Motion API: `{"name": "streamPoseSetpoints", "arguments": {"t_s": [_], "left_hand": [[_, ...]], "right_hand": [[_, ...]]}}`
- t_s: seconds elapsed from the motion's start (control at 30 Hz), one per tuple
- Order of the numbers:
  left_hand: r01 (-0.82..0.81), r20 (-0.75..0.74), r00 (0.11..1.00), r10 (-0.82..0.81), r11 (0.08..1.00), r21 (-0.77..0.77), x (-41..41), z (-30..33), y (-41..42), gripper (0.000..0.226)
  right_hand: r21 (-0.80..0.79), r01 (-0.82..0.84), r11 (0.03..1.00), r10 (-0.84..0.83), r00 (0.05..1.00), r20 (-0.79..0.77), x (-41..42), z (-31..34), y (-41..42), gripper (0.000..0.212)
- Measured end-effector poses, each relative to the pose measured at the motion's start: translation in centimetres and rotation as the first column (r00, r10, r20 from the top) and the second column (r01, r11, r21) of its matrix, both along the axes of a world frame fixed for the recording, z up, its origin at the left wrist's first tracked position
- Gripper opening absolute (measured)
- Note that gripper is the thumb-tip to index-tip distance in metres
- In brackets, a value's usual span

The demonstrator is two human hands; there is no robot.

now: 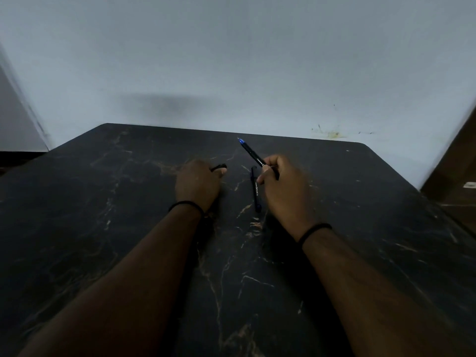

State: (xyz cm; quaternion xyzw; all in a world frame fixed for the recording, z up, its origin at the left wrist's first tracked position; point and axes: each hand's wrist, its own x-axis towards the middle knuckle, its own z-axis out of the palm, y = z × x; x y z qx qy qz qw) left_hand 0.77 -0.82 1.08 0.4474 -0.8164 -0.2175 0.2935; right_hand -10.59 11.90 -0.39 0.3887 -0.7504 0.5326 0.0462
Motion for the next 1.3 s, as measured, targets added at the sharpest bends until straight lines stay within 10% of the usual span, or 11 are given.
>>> {"name": "streamPoseSetpoints", "arguments": {"t_s": [0.43,1.3], "left_hand": [[0.221,-0.481,0.867,-0.132,0.966,0.132,-1.4,-0.8,-0.8,0.026],[0.298,-0.468,0.853,-0.231,0.952,0.072,-1.1,-0.4,-0.6,0.025]], "right_hand": [[0.171,0.154,0.973,-0.126,0.978,-0.163,-0.1,1.2,1.6,0.019],[0.182,0.121,0.976,-0.084,0.977,-0.197,0.1,1.8,1.6,0.019]]}}
